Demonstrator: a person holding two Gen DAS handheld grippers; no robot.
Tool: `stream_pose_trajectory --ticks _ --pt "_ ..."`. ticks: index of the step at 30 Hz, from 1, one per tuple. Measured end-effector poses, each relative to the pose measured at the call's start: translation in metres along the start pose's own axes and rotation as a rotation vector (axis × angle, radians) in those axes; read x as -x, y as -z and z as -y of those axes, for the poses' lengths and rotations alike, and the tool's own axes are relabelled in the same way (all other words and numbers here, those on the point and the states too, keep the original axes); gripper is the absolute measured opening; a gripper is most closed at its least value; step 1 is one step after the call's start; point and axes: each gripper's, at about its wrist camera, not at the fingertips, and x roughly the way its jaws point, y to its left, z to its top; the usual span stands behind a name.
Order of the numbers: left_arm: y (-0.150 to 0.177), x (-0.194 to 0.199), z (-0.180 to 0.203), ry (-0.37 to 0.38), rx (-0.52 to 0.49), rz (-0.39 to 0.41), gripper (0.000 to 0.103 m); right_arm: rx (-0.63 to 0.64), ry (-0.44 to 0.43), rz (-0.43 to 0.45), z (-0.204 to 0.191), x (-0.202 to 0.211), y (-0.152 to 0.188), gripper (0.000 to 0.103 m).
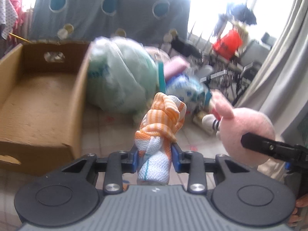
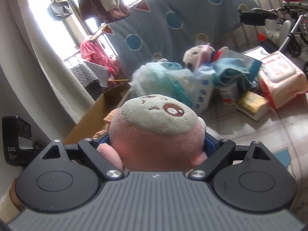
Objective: Organize soft objects
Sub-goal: 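Carry both dolls into the cardboard box and open both grippers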
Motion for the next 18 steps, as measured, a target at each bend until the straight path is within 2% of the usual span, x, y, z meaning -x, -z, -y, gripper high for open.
stream_pose_trajectory --ticks 6,10,15,18 --pt "-0.021 0.061 -0.039 -0.016 0.071 0.137 0.034 0.03 -0.137 -0.011 -0.055 -0.026 -0.039 0.09" --pt "-0.04 0.099 -0.075 -0.099 0.105 0.227 0.034 0.086 -0.196 -0.026 -0.099 -0.069 -0.074 0.091" --pt "-0.062 0.115 -0.126 -0.269 0.133 0.285 0.034 0.074 -0.253 -0.149 -0.15 -0.175 -0.119 0.091" --pt "-0.072 0.11 -0.156 -0.326 0.173 0.292 0.034 0.012 -0.202 -0.207 -0.175 -0.255 -0.135 0.091"
